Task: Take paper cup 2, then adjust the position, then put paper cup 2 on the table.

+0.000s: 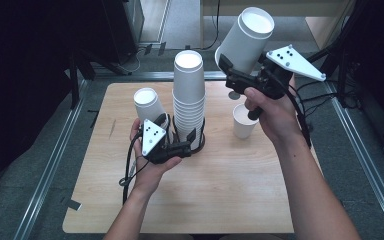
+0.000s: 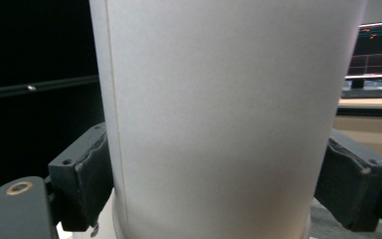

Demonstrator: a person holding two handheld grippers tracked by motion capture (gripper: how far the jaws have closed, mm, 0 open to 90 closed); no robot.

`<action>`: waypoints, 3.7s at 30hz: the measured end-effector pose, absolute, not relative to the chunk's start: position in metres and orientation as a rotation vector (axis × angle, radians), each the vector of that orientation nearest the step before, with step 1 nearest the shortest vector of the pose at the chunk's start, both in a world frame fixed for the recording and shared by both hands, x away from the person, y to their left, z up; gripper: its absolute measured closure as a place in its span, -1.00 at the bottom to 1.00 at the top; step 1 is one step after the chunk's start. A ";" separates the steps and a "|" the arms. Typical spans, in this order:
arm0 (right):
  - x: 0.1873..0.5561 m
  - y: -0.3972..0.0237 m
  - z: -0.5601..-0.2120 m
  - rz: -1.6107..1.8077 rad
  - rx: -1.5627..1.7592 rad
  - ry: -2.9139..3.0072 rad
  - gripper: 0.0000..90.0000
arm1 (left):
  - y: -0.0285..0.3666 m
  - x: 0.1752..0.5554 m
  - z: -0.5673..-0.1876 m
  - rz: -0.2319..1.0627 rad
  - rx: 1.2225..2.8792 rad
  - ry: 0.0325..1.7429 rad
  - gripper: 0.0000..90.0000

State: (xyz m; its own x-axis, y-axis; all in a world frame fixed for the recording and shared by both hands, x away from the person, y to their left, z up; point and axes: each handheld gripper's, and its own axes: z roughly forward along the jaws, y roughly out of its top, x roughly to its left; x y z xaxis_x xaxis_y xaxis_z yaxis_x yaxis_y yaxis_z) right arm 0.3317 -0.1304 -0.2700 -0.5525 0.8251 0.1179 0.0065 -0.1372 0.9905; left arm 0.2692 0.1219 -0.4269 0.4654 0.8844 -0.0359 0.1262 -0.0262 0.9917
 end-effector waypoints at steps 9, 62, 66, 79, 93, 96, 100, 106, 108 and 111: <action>0.322 -0.139 -0.308 1.641 0.962 1.544 -0.70 | 0.116 0.258 -0.449 0.708 1.509 0.956 -1.00; 0.255 -0.127 -0.496 1.106 0.854 1.769 -0.73 | 0.112 0.238 -0.458 0.578 1.639 0.922 -1.00; 0.255 -0.127 -0.497 1.078 0.823 1.766 -0.72 | 0.108 0.236 -0.456 0.568 1.646 0.906 -1.00; 0.247 -0.115 -0.508 0.892 0.587 1.742 -0.70 | 0.101 0.234 -0.456 0.508 1.676 0.866 -0.99; 0.241 -0.112 -0.519 0.759 0.323 1.707 -0.70 | 0.094 0.235 -0.460 0.392 1.755 0.787 -0.99; 0.239 -0.111 -0.519 0.763 0.299 1.702 -0.70 | 0.093 0.234 -0.460 0.378 1.761 0.777 -0.99; 0.238 -0.111 -0.520 0.747 0.244 1.702 -0.70 | 0.091 0.234 -0.460 0.369 1.769 0.767 -0.99; 0.233 -0.108 -0.522 0.770 0.201 1.720 -0.70 | 0.091 0.235 -0.460 0.343 1.770 0.765 -0.99; 0.232 -0.107 -0.522 0.773 0.192 1.728 -0.70 | 0.090 0.234 -0.460 0.337 1.773 0.763 -0.99; 0.230 -0.106 -0.523 0.777 0.169 1.731 -0.70 | 0.089 0.235 -0.461 0.331 1.777 0.762 -0.99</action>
